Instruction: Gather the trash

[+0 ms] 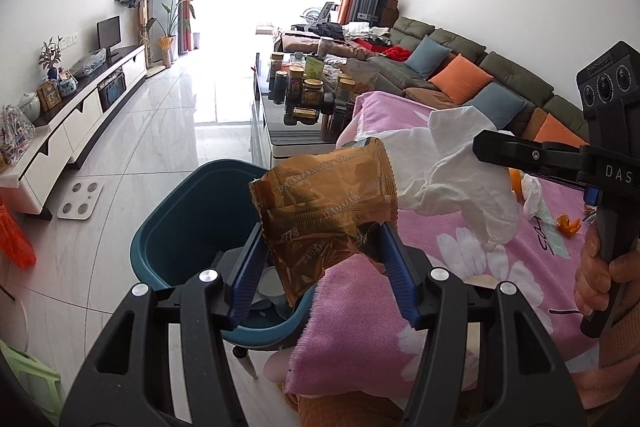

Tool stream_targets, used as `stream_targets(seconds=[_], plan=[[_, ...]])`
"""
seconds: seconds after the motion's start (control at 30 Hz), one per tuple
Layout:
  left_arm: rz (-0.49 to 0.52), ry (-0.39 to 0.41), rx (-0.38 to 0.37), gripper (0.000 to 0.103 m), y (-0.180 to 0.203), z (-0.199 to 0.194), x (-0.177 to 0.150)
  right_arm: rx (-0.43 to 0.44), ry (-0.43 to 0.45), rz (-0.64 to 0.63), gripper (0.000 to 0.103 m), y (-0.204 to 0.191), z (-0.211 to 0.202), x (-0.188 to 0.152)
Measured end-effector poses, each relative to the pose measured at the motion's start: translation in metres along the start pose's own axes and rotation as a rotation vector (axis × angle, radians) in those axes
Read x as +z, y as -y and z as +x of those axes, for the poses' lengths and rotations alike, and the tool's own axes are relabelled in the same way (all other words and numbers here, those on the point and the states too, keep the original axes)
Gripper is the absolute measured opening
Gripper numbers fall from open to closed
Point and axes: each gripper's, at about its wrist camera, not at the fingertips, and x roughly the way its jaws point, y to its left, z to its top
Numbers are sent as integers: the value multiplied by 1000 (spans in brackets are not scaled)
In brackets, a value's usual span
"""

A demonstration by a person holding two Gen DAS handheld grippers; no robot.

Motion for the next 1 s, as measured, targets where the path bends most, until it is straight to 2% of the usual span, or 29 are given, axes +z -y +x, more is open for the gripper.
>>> stream_targets(seconds=[0.5,1.0], plan=[[-59,-10,58,56,-29,10,0,22,-49,8,3,-5,31,9],[-110,-53,114,56,-53,37,0,21,-106,39,3,-4,77,17]])
